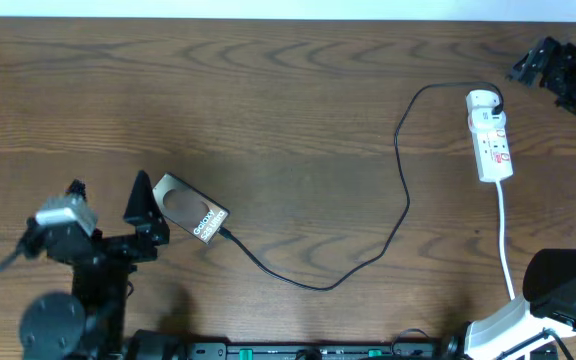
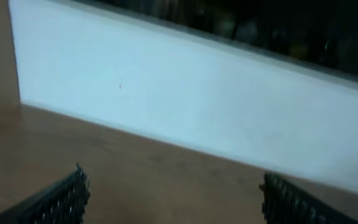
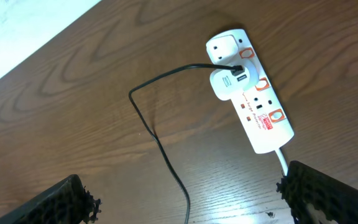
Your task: Plug charger to phone and switch on socket
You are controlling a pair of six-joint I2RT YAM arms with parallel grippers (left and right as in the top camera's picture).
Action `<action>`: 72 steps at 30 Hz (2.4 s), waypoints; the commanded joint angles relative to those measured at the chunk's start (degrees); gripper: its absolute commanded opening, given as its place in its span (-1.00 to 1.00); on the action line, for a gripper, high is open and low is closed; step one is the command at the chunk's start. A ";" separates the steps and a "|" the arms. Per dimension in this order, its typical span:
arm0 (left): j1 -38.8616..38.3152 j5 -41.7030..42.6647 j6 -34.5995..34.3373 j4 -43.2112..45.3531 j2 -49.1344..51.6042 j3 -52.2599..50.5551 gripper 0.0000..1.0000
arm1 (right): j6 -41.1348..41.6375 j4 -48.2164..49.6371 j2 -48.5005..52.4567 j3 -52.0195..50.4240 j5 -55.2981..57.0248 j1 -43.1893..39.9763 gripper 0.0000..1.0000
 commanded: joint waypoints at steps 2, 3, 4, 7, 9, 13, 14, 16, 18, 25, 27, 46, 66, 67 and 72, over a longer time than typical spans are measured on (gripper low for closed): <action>1.84 0.83 0.59 12.35 -7.02 -14.03 0.72 | 0.59 -0.07 0.00 0.33 -0.13 -0.09 0.98; 1.92 1.05 0.59 16.02 -8.33 -17.27 0.72 | 0.59 -0.07 0.00 0.33 -0.13 -0.09 0.99; 1.97 1.11 0.59 19.02 -9.38 -19.98 0.72 | 0.59 -0.07 0.00 0.33 -0.13 -0.09 0.98; 1.97 1.29 0.55 27.61 -12.76 -28.39 0.72 | 0.59 -0.07 0.00 0.33 -0.13 -0.09 0.99; 1.99 2.01 0.57 30.93 -15.26 -33.09 0.73 | 0.59 -0.07 0.00 0.33 -0.13 -0.09 0.98; 2.01 2.78 0.46 33.07 -18.99 -39.78 0.72 | 0.59 -0.07 0.00 0.33 -0.13 -0.09 0.98; 2.16 2.80 -0.04 33.14 -18.84 -40.74 0.72 | 0.59 -0.07 0.00 0.33 -0.13 -0.09 0.98; 2.45 2.78 -1.05 33.05 -19.02 -42.01 0.73 | 0.59 -0.07 0.00 0.33 -0.13 -0.09 0.99; 2.45 2.78 -2.05 31.34 -19.02 -42.51 0.72 | 0.59 -0.07 0.00 0.33 -0.13 -0.09 0.99; 2.45 3.21 -2.25 14.97 -18.95 -42.49 0.72 | 0.59 -0.07 0.00 0.33 -0.13 -0.09 0.99; 2.45 3.50 -2.27 14.82 -19.02 -42.49 0.73 | 0.57 -0.07 0.00 0.33 -0.13 -0.09 0.99; 6.14 4.48 -2.25 14.82 -19.02 -42.49 0.72 | 0.59 -0.07 0.00 0.33 -0.13 -0.09 0.99; 6.25 4.46 -2.25 14.82 -18.86 -42.49 0.73 | 0.59 -0.07 0.00 0.33 -0.13 -0.09 0.99; 6.25 4.46 -2.25 14.82 -18.86 -42.49 0.72 | 0.59 -0.07 0.00 0.33 -0.13 -0.09 0.99; 6.25 4.48 -2.25 14.82 -18.86 -42.49 0.73 | 0.59 -0.07 0.02 0.33 -0.13 -0.09 0.98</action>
